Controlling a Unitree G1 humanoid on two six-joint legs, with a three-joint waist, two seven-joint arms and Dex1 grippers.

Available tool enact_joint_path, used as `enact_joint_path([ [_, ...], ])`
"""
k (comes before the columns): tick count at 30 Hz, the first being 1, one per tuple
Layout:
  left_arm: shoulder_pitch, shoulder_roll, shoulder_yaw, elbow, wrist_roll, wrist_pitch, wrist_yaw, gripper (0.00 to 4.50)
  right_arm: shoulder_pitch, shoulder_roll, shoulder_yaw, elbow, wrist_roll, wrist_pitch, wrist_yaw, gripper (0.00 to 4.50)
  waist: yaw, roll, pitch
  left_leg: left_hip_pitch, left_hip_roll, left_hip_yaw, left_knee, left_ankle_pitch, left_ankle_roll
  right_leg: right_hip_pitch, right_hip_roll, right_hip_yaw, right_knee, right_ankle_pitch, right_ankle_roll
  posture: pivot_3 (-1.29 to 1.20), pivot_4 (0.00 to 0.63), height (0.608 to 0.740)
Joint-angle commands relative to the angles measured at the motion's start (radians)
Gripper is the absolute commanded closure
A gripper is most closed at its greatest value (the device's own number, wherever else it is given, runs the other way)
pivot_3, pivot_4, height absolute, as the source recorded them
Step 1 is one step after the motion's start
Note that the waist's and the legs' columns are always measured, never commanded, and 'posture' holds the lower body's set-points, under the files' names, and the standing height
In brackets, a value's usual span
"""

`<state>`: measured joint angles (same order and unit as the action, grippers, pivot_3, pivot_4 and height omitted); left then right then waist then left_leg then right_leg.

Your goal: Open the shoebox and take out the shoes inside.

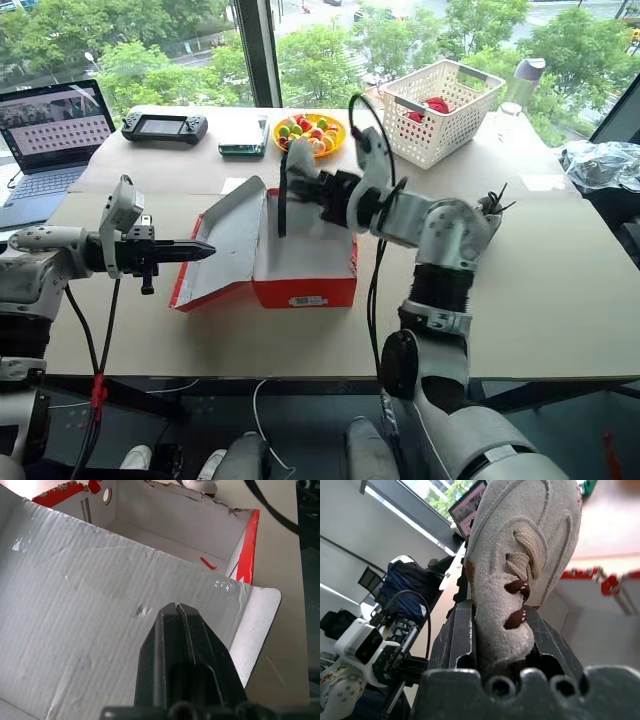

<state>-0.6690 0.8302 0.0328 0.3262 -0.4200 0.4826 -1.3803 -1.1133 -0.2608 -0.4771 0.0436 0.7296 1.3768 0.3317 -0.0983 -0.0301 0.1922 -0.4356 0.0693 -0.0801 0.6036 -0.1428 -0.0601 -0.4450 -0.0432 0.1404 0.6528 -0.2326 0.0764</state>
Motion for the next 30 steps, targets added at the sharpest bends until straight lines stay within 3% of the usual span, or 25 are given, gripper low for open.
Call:
enact_joint_path([
  [1, -0.024, -0.008, 0.006, -0.002, 0.004, -0.020, 0.001, 4.50, 0.106, -0.305, 0.213, -0.138, -0.028, -0.156, 0.329, 3.47, 0.004, 0.000, 0.000, 0.000, 0.000, 0.000, -0.001, 0.000, 0.000, 0.001, 0.000, 0.000, -0.002, 0.000, 0.000, 0.00, 0.150, 0.725],
  [4, -0.026, -0.022, 0.001, 0.007, 0.007, -0.025, 0.003, 4.50, 0.274, -0.563, 0.413, -0.176, -0.221, -0.543, 0.629, 3.47, 0.003, 0.000, 0.000, 0.000, 0.000, 0.001, -0.002, -0.001, 0.001, 0.003, -0.001, -0.001, -0.007, -0.001, 0.001, 0.00, 0.150, 0.725],
  [10, -0.022, -0.038, -0.003, 0.005, 0.012, -0.025, 0.003, 4.50, 0.427, -0.741, 0.474, -0.053, -0.394, -1.071, 0.917, 3.47, -0.017, 0.003, 0.002, 0.001, 0.000, 0.002, -0.001, -0.001, 0.001, 0.001, -0.001, 0.001, -0.005, 0.000, 0.002, 0.00, 0.150, 0.725],
  [17, -0.018, -0.038, -0.005, 0.000, 0.016, -0.018, 0.000, 4.50, 0.563, -0.895, 0.509, -0.137, -0.383, -1.116, 1.164, 3.47, -0.008, 0.003, 0.002, 0.001, 0.000, 0.002, 0.004, -0.001, 0.001, 0.005, -0.001, 0.001, -0.005, 0.001, 0.003, 0.00, 0.150, 0.725],
  [24, -0.013, -0.038, -0.003, -0.010, 0.012, -0.005, -0.002, 4.50, 0.656, -1.032, 0.649, -0.020, -0.784, -1.440, 1.086, 3.47, 0.004, 0.003, 0.002, 0.002, -0.001, 0.003, 0.006, -0.001, 0.000, 0.005, -0.001, 0.002, -0.005, 0.000, 0.000, 0.00, 0.150, 0.725],
  [30, -0.005, -0.049, -0.008, -0.022, 0.010, 0.006, -0.001, 4.50, 0.620, -0.931, 0.687, 0.176, -1.010, -1.912, 0.775, 3.47, -0.004, 0.002, 0.002, 0.005, -0.001, 0.003, 0.005, 0.001, -0.003, 0.006, -0.001, 0.002, -0.005, 0.000, -0.001, 0.00, 0.150, 0.725],
])
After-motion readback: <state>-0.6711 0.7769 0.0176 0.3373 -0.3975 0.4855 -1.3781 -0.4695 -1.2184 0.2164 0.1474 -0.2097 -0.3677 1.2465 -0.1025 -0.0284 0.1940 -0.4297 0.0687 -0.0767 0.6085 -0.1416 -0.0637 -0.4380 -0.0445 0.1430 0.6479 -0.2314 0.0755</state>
